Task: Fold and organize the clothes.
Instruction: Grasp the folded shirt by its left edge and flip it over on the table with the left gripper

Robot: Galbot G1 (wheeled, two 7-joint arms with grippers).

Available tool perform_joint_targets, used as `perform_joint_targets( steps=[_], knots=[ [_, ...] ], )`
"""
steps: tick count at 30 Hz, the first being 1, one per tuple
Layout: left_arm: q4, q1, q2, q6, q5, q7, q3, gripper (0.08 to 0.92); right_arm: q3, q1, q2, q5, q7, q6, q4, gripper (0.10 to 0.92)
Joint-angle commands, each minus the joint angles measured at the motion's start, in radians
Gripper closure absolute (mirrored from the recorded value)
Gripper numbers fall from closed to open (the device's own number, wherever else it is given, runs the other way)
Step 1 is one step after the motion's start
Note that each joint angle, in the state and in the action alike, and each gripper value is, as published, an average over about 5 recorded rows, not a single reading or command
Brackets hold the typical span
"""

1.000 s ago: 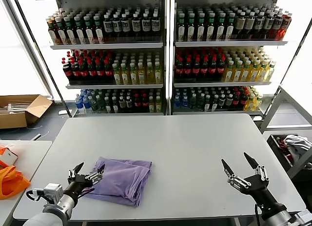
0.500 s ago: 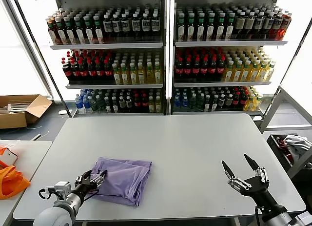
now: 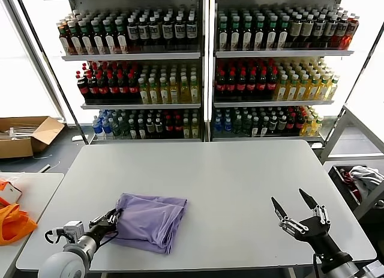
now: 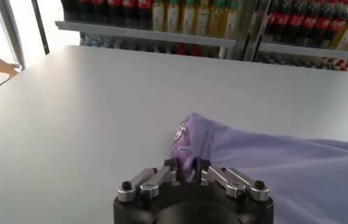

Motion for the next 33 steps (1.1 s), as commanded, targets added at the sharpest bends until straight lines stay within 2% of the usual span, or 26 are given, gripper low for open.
perform_joint_targets(
  steps=[1,3,5,20,23,33],
  knots=[
    [-0.013,0.001,0.032,-0.012,0.005,0.007,-0.022,0.760,0.000,-0.001,0.000,0.000,-0.001,0.001,0.001,0.203],
    [-0.009,-0.001,0.032,-0.014,0.007,0.007,-0.022,0.752,-0.003,0.001,0.001,-0.001,0.000,0.001,0.001,0.203],
    [-0.006,-0.004,0.030,-0.017,0.008,0.008,-0.021,0.707,-0.006,0.002,0.001,-0.002,-0.001,0.000,0.002,0.203],
    [0.053,-0.024,0.014,0.006,-0.014,0.032,0.027,0.291,-0.001,0.000,0.000,-0.002,0.001,0.000,0.002,0.203],
    [0.055,-0.026,0.012,0.005,-0.037,0.040,0.028,0.315,0.002,0.000,-0.001,-0.001,0.001,0.000,0.002,0.203],
    [0.013,0.003,0.000,-0.019,-0.068,0.041,0.011,0.600,0.004,0.004,0.002,0.001,-0.001,0.003,-0.001,0.203]
  ],
)
